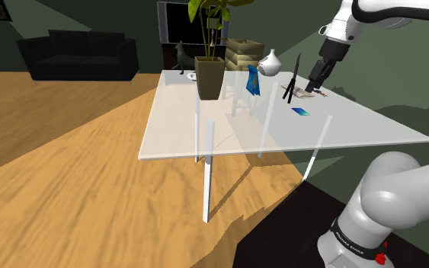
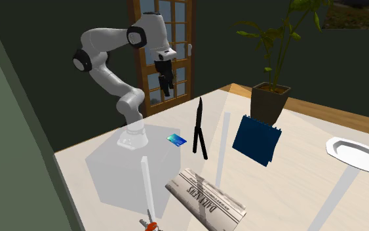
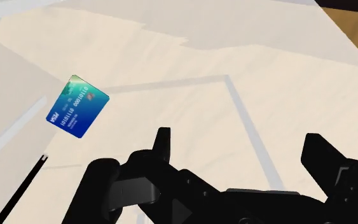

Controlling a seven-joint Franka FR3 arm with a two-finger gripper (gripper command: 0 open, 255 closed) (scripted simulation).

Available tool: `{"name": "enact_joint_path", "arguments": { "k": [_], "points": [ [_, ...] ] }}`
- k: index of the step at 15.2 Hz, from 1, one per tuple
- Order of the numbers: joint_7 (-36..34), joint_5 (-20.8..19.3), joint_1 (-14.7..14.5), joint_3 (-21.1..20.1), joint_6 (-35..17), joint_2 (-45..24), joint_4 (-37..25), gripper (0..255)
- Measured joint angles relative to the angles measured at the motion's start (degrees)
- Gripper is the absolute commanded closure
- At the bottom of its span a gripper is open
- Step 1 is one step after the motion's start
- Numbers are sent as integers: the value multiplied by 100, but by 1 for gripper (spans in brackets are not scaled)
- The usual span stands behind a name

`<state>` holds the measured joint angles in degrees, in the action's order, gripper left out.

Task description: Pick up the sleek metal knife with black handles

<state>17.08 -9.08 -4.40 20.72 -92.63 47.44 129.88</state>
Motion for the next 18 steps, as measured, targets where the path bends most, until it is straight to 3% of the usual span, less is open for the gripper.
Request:
{"name": "enact_joint_path", "arguments": {
  "k": [7,11,15,18],
  "points": [
    [1924,-89,-601,1470,-598,-610,-666,0],
    [3074,187,-1287,2491,-886,-1260,-1357,0],
    [4266,728,-2264,3750,-953,-1964,-2222,0],
    [5243,1337,-3540,5286,-811,-2568,-3079,0]
  ]
}}
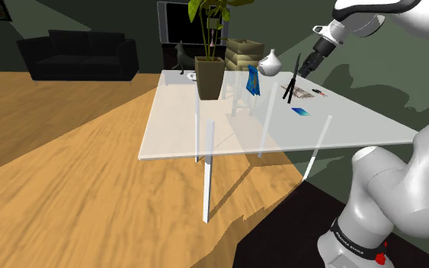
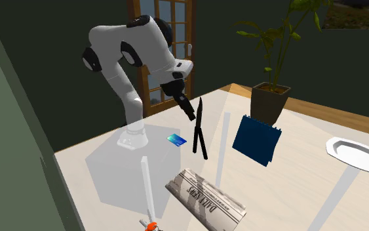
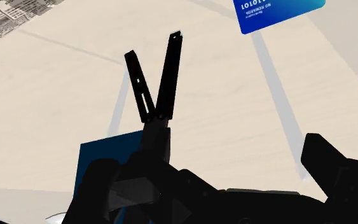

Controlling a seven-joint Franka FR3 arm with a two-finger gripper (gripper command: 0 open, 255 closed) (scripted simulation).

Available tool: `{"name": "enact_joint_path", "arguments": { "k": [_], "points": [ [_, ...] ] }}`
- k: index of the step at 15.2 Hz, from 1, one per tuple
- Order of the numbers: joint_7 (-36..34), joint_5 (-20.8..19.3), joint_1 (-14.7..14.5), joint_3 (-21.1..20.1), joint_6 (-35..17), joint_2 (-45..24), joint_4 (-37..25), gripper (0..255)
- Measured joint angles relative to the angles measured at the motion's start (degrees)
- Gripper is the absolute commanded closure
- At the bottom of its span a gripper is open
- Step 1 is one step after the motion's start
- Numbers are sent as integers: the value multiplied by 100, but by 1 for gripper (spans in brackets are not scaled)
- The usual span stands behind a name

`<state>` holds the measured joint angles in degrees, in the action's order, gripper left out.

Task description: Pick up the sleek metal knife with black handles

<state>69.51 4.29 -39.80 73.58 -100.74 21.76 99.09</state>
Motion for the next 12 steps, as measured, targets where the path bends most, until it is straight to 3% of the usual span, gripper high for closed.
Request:
{"name": "enact_joint_path", "arguments": {
  "k": [2,4,6,12],
  "points": [
    [464,191,-1228,1262,138,-64,-576,0],
    [594,-9,-2536,2269,277,291,-1248,0],
    [660,-148,-2842,2478,258,481,-1357,0],
    [812,-199,-2807,2537,-112,565,-965,0]
  ]
}}
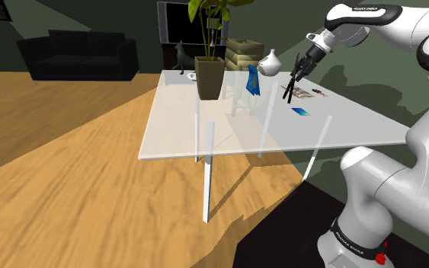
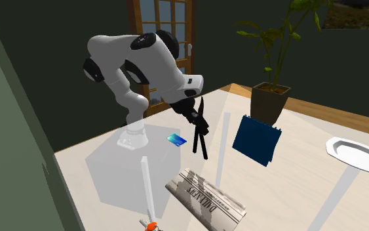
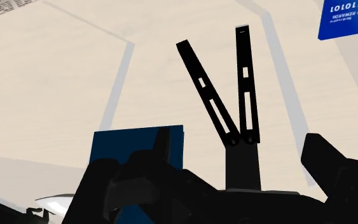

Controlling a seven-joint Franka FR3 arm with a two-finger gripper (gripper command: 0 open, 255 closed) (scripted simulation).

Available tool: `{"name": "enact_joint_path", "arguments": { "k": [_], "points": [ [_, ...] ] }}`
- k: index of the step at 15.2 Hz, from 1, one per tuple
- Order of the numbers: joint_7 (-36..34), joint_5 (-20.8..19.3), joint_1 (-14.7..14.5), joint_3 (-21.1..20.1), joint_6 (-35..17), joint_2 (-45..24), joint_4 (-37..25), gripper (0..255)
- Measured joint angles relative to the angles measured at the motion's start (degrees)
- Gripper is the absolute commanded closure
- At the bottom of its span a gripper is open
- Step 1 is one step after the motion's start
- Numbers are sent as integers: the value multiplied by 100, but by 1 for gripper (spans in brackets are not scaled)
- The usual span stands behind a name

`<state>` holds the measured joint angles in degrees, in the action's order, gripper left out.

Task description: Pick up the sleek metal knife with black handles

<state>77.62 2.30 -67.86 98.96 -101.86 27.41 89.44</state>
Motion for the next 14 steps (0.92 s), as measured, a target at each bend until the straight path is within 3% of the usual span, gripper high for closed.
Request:
{"name": "enact_joint_path", "arguments": {
  "k": [1,14],
  "points": [
    [12,3,18,-5,-28,-1,37,255],
    [-35,8,-26,-9,88,-14,-102,255]
  ]
}}
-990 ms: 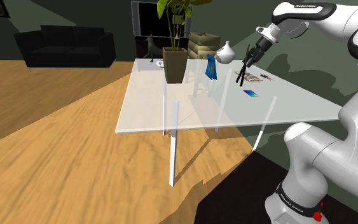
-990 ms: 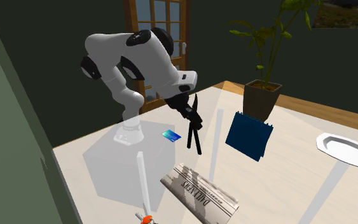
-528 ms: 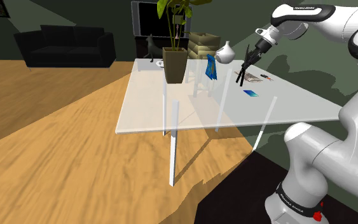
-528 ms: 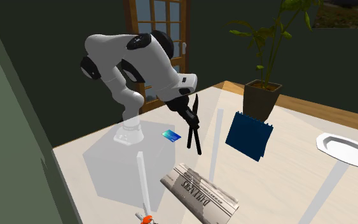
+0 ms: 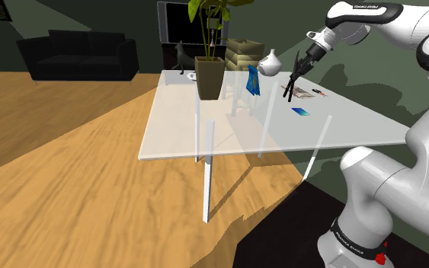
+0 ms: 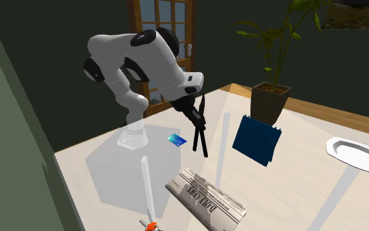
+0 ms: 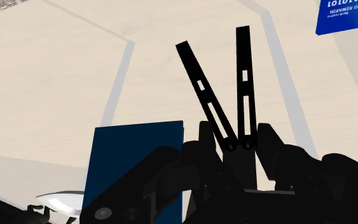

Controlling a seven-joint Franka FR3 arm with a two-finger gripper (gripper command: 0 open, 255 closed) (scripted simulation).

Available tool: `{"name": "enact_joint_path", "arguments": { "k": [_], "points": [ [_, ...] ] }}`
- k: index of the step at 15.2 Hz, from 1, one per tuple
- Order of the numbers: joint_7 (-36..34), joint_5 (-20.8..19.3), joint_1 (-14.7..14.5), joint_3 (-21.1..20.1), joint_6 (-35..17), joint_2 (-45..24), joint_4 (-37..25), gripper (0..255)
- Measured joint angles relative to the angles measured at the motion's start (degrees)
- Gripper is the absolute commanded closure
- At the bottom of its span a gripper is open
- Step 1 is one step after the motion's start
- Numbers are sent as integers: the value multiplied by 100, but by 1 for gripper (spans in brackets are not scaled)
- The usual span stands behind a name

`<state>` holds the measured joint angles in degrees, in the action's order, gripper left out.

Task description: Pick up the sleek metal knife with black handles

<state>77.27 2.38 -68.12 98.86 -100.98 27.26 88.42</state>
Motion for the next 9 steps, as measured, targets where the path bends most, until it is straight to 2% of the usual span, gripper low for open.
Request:
{"name": "enact_joint_path", "arguments": {
  "k": [9],
  "points": [
    [-245,-65,-378,114,641,39,-827,255]
  ]
}}
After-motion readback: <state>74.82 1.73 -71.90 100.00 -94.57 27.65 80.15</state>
